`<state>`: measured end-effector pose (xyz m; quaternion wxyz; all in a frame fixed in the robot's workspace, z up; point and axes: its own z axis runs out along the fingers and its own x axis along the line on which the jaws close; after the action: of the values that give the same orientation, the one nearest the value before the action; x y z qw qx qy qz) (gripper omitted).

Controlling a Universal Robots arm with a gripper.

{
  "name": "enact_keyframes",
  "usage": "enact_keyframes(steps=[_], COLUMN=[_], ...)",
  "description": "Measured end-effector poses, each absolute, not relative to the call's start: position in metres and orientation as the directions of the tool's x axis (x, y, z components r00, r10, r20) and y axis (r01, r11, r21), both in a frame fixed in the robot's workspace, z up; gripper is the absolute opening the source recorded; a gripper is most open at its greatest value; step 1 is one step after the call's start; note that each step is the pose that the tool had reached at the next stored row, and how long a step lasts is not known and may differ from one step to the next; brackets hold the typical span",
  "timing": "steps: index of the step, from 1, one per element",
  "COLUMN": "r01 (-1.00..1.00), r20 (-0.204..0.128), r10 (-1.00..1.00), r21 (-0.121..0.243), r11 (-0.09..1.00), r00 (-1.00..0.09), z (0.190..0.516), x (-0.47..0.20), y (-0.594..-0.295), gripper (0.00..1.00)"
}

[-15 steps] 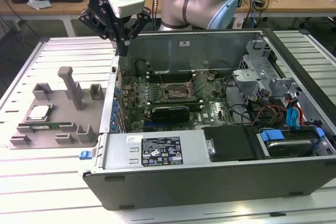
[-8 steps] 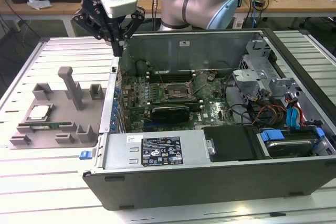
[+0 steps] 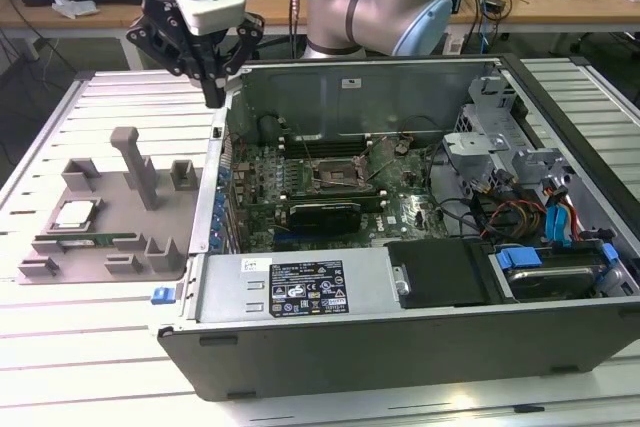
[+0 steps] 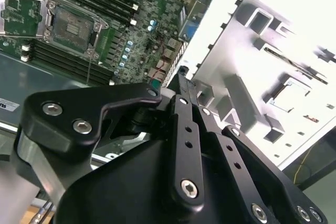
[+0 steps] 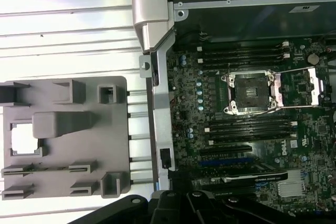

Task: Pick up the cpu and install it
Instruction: 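Reach for the cpu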

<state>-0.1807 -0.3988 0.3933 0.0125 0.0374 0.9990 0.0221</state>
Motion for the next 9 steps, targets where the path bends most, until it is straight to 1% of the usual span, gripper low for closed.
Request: enact_keyframes(steps=[9], r01=[0.074], r20=[-0.023], r10=[0.075], r21=[0.045], r11=[0.996], r00=[-0.997], z=[0.393], x=[-0.194], y=[-0.399], gripper=[0.11])
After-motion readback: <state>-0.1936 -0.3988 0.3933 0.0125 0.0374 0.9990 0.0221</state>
